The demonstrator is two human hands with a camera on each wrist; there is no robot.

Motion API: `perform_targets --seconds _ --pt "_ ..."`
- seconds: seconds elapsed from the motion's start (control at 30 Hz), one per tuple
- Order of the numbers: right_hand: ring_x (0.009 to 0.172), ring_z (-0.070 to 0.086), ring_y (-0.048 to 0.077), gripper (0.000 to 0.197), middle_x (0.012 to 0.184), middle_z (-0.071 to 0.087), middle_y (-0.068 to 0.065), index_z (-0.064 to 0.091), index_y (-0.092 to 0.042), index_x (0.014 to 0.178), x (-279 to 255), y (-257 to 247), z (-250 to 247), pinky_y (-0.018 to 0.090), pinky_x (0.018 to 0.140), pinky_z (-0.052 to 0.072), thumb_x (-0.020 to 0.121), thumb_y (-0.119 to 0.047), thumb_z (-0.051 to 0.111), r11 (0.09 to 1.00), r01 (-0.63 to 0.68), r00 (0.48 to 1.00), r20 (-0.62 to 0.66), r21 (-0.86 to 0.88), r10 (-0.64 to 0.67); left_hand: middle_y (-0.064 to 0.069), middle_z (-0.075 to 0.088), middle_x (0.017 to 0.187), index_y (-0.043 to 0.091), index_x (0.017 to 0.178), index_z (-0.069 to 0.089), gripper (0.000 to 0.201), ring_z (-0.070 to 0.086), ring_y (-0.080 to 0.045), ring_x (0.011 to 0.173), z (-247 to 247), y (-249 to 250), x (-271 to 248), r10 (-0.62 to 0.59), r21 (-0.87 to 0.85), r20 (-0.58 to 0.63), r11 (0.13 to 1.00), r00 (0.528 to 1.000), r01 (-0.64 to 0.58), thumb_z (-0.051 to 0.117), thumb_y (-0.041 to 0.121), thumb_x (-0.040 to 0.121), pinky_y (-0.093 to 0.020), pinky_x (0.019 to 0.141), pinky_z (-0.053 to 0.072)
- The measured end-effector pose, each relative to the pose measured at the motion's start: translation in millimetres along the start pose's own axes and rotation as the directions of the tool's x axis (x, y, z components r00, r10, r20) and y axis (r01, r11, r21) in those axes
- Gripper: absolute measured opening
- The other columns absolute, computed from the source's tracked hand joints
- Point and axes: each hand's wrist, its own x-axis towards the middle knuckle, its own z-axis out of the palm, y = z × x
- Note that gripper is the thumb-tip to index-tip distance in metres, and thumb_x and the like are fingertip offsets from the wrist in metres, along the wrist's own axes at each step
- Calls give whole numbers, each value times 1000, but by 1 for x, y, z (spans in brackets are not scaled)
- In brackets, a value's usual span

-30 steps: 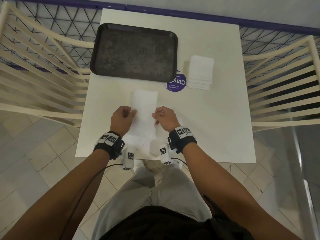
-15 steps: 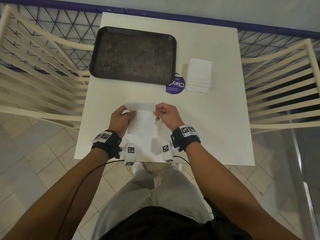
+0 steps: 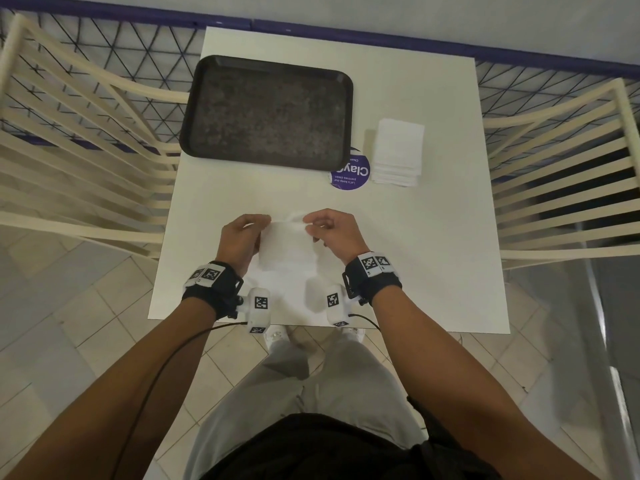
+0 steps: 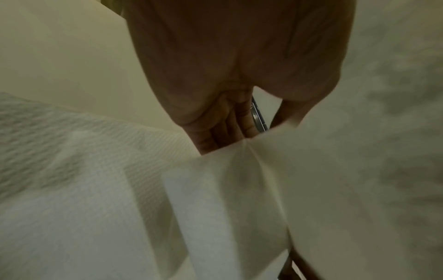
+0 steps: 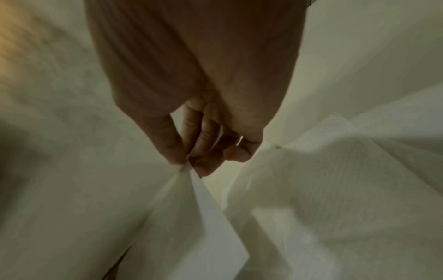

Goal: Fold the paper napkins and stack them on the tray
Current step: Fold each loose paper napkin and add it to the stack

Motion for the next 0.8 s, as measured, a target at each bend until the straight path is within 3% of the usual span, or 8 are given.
perform_targets --seconds 0.13,0.37,0.43,0.5,0.57,0.63,0.7,0.8 --pt "59 61 9 20 83 70 6 74 -14 100 3 3 0 14 60 47 84 -2 73 999 27 1000 -13 -19 -28 -9 74 90 10 111 75 22 68 -20 85 -3 -6 1 96 130 36 986 995 -100 75 5 90 -39 88 60" --pt "63 63 12 21 84 71 1 75 -22 97 6 7 1 24 72 54 83 -7 75 997 42 999 -18 -57 -43 -9 78 98 12 94 79 5 73 -21 88 -3 -6 1 113 212 32 970 993 -117 76 15 91 -46 91 61" --pt "71 64 11 18 86 71 -4 76 -26 98 6 6 3 27 80 54 83 -15 76 993 39 999 -22 -112 -41 -7 78 96 14 91 79 5 72 -22 88 -4 -6 2 128 256 40 957 991 -134 75 15 92 -48 91 61" --pt "86 65 5 16 91 71 -11 76 -33 97 6 4 7 30 88 52 82 -34 77 972 59 998 -14 -227 -63 -4 79 94 17 91 80 6 73 -25 91 -5 -6 4 155 310 63 936 986 -167 74 21 92 -48 91 61" --pt "94 62 3 22 93 70 -19 74 -42 92 6 0 14 38 91 47 77 -57 74 928 87 996 0 -362 -94 0 78 93 19 93 79 9 73 -23 91 -5 -5 3 190 371 91 905 978 -211 73 26 92 -45 89 61" --pt "99 58 9 25 94 67 -20 72 -46 86 7 -6 22 42 89 36 74 -67 68 866 114 992 14 -487 -123 2 78 94 19 94 78 9 71 -17 88 -3 -3 2 230 422 111 870 967 -256 72 25 94 -38 86 59" --pt "100 56 13 25 96 66 -18 72 -43 84 6 -13 28 41 86 27 77 -65 67 820 141 988 29 -555 -150 2 77 95 18 96 77 9 70 -15 88 -1 -1 0 282 466 133 828 950 -311 70 24 96 -29 83 56" --pt "95 57 11 17 91 67 -17 69 -41 78 5 -21 33 39 82 24 80 -58 68 807 156 984 17 -570 -178 4 74 91 18 97 75 7 64 -10 78 2 2 -3 377 549 151 737 914 -395 68 20 98 -10 72 46"
